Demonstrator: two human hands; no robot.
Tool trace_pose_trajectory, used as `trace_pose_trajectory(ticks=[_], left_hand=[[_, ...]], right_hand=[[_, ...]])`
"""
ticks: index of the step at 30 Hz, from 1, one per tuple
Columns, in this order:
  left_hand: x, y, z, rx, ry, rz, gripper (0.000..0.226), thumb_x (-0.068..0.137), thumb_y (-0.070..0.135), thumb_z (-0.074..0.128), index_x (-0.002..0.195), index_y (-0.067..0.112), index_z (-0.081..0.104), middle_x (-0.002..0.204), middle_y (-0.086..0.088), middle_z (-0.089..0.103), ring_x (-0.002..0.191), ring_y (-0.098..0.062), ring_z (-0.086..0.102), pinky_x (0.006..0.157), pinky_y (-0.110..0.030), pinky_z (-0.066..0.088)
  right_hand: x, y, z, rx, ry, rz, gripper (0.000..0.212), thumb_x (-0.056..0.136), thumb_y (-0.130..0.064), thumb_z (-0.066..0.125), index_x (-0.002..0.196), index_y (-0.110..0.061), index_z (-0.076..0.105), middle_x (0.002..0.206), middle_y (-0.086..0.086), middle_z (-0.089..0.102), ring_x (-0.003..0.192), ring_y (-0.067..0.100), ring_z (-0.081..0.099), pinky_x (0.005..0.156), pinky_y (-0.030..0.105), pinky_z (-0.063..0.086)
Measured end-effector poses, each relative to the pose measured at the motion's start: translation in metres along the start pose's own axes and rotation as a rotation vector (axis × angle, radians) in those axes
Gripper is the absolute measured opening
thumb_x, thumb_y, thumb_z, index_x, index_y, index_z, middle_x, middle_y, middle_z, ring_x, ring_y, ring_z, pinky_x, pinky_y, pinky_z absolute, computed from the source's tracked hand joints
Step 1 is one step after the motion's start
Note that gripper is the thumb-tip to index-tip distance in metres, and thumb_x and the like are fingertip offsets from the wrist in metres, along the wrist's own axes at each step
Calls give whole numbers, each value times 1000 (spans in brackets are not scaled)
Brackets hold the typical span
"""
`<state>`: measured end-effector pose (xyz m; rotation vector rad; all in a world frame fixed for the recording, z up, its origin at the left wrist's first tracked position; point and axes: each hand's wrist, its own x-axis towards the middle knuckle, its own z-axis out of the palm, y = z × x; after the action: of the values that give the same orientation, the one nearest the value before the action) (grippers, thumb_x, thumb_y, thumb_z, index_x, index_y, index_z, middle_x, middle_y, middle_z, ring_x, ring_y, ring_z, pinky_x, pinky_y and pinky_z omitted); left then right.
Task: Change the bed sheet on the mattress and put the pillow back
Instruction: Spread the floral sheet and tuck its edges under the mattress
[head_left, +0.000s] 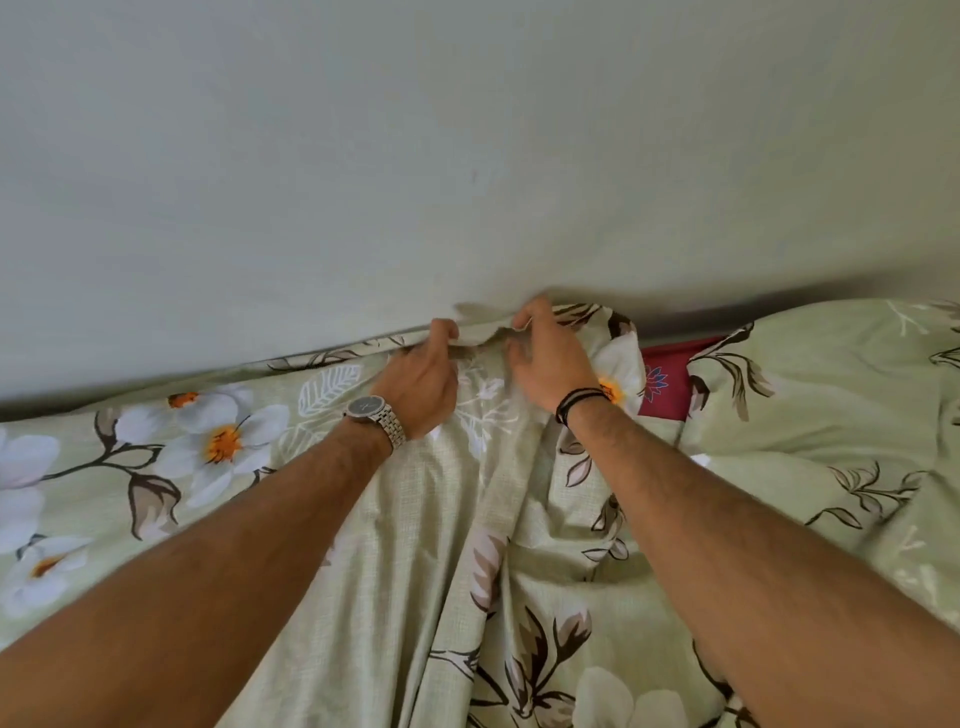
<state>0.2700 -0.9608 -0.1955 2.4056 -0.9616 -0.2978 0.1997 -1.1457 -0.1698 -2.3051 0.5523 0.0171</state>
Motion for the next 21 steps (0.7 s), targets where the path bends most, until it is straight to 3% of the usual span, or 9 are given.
trace_pose_trajectory(ticks=[4, 6, 8, 9, 11, 13, 17, 19, 21], left_hand=[[6, -20, 28, 76, -338, -167, 25, 106, 41, 29, 126, 31, 39, 74, 8, 64, 78, -20, 65, 91, -45, 47], [15, -25, 32, -37, -433, -299, 35, 106, 48, 24, 130, 33, 44, 88, 2, 70, 87, -23, 66, 93, -43, 50], [27, -30, 33, -35, -470, -309, 44, 106, 49, 24, 137, 30, 48, 115, -9, 70, 101, -30, 66, 97, -41, 50], [30, -31, 33, 30, -476, -281, 47, 106, 47, 24, 138, 27, 51, 121, -11, 69, 106, -31, 66, 97, -39, 50], [25, -26, 35, 144, -410, -227, 47, 106, 45, 23, 120, 22, 62, 105, -8, 73, 93, -28, 68, 87, -37, 53], [18, -26, 42, 148, -340, -189, 46, 104, 44, 21, 93, 22, 60, 81, -5, 69, 73, -25, 66, 75, -36, 55], [28, -23, 35, 206, -503, -192, 50, 87, 47, 8, 70, 20, 46, 74, -3, 64, 68, -25, 58, 63, -31, 41], [40, -25, 30, 171, -562, -267, 61, 91, 53, 10, 71, 18, 54, 71, -2, 62, 72, -25, 59, 66, -31, 40], [46, -26, 29, 52, -603, -394, 61, 101, 54, 17, 87, 15, 63, 87, -9, 65, 83, -26, 58, 78, -33, 41]], right_hand=[[8, 22, 16, -348, -341, 57, 54, 102, -49, 48, 148, -25, 32, 140, 6, 56, 131, 29, 51, 113, 45, 33], [17, 24, 23, -361, -403, 114, 53, 102, -56, 38, 146, -30, 29, 122, 3, 70, 117, 28, 62, 109, 46, 37], [23, 23, 30, -390, -450, 147, 42, 100, -58, 32, 132, -31, 40, 96, -1, 74, 93, 27, 67, 94, 43, 47], [25, 21, 31, -436, -472, 138, 41, 99, -57, 29, 121, -29, 49, 95, 1, 73, 91, 27, 65, 90, 42, 49], [28, 18, 31, -537, -485, 98, 49, 99, -54, 24, 95, -23, 62, 95, 5, 69, 91, 28, 62, 84, 39, 50], [29, 19, 30, -572, -500, 101, 54, 100, -53, 24, 79, -20, 61, 85, 4, 65, 86, 27, 61, 75, 36, 46], [44, 11, 30, -526, -633, 192, 53, 100, -58, 30, 97, -20, 68, 100, 3, 68, 85, 20, 60, 70, 32, 42], [51, 0, 31, -507, -696, 206, 47, 101, -54, 35, 111, -20, 65, 109, 2, 62, 93, 20, 57, 75, 33, 42], [51, 0, 36, -560, -725, 170, 48, 101, -52, 36, 119, -18, 65, 115, 3, 62, 100, 22, 57, 83, 34, 43]])
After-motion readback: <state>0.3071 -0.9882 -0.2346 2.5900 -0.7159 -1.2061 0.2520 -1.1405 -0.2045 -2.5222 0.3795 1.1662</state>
